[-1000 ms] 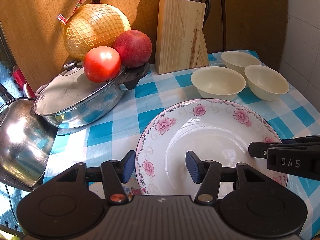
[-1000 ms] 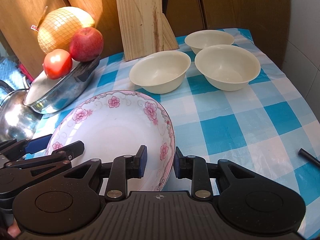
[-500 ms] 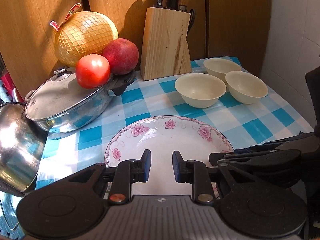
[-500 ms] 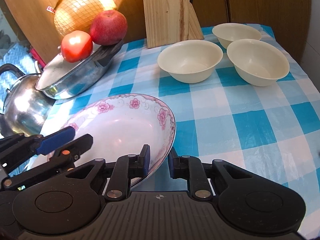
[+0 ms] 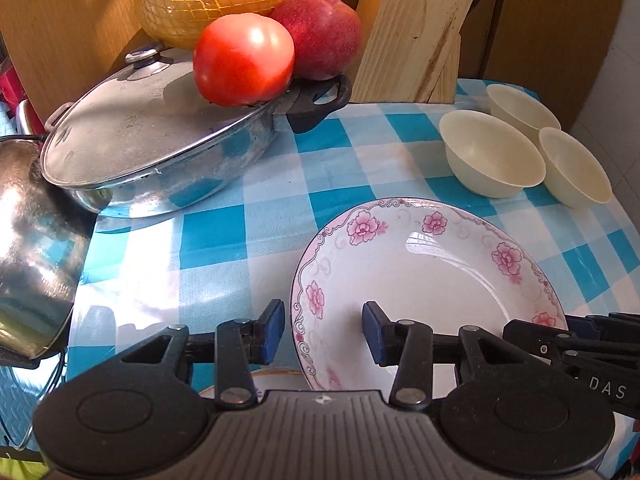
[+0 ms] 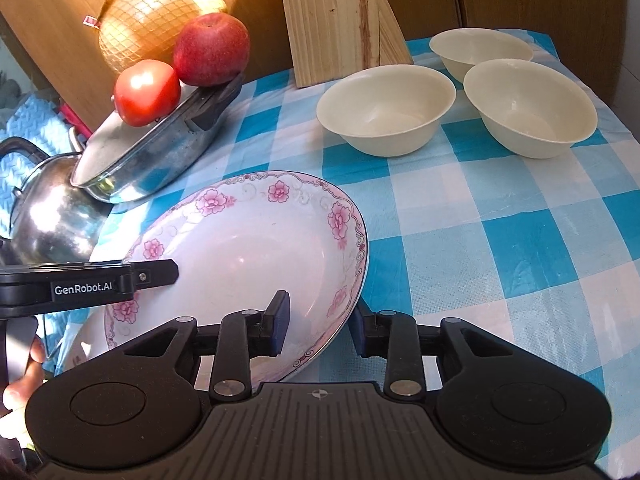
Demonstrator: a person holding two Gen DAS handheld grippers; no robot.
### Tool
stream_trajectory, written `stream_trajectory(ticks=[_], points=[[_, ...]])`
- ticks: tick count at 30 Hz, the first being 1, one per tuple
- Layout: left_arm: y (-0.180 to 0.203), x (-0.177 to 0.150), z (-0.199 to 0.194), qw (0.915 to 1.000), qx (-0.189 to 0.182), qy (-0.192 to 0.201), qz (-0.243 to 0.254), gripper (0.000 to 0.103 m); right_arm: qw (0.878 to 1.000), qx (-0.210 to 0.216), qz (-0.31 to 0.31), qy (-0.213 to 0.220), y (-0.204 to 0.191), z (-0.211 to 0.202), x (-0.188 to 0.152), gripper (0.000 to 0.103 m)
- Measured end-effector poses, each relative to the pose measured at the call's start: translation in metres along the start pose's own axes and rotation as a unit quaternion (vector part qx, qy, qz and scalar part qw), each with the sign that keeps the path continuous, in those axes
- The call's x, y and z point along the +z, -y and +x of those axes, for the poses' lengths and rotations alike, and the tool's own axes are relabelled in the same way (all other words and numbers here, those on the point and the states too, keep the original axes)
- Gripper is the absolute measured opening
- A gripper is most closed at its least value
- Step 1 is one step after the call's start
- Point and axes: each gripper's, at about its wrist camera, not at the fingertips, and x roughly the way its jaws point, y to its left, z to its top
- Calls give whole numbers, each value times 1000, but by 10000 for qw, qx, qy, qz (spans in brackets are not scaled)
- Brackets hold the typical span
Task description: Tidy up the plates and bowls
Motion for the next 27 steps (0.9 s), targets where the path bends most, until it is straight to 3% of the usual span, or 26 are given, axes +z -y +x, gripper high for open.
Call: stream_trajectory(ticks=[6, 9, 12, 18, 27], points=[[3, 4, 6, 10000, -33, -12, 13, 38, 9993, -52, 255, 283, 18, -12, 6, 42], [6, 8, 11, 10000, -44, -1, 51, 39, 9990, -61, 435, 95, 24, 1, 9, 41], [7, 12, 16, 10000, -1, 8, 24, 40, 9988, 65, 478, 98, 22, 8, 12, 27], [34, -3, 2, 9926, 703, 449, 881, 39, 9995, -36, 94, 309, 15, 3, 9, 25], [22, 4, 3, 9969, 253, 389, 633, 39, 9995, -99, 53, 295, 16, -1, 8, 25]])
